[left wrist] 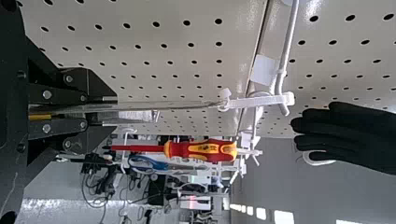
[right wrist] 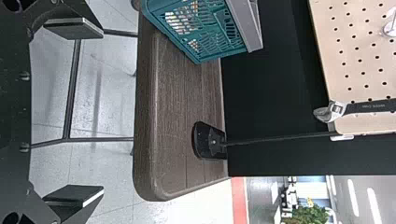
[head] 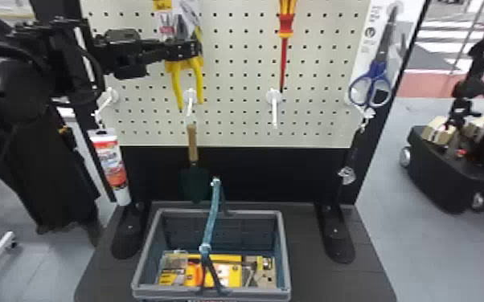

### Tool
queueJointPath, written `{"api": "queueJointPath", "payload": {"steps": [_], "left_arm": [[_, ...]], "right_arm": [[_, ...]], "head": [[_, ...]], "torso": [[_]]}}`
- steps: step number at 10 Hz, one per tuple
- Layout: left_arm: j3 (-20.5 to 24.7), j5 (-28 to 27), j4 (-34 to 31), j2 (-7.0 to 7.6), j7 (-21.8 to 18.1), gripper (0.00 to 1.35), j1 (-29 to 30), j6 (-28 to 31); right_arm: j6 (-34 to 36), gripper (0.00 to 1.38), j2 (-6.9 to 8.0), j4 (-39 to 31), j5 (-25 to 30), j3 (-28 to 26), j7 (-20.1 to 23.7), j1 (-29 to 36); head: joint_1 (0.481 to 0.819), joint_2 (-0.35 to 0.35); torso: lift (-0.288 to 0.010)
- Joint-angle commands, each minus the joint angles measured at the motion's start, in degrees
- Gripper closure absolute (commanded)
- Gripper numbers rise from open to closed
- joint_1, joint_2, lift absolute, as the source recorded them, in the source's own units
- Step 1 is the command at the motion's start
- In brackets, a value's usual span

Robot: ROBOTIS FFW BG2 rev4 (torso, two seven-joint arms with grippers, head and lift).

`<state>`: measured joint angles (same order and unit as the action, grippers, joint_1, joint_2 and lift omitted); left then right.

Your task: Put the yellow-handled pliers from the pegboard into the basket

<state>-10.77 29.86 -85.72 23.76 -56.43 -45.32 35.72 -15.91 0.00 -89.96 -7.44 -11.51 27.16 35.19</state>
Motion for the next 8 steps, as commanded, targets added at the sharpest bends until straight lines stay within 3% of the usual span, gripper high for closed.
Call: {"api": "queueJointPath", "payload": {"steps": [1,8], "left_arm": [[0.04,0.03,0.0,-0.03,0.01,1.13,0.07,-0.04],[0.04,0.38,-0.84,-0.03,0.01,1.13,-0.06,0.49]], "right_arm": [[0.0,0.12,0.05,0.02,0.05,0.0,0.0,-0.09],[0.0,0.12,0.05,-0.4,-0.21,0.0,0.0,0.16]], "head": [[0.549,0.0],[0.549,0.0]], "torso": [[-0.1],[-0.1]]}}
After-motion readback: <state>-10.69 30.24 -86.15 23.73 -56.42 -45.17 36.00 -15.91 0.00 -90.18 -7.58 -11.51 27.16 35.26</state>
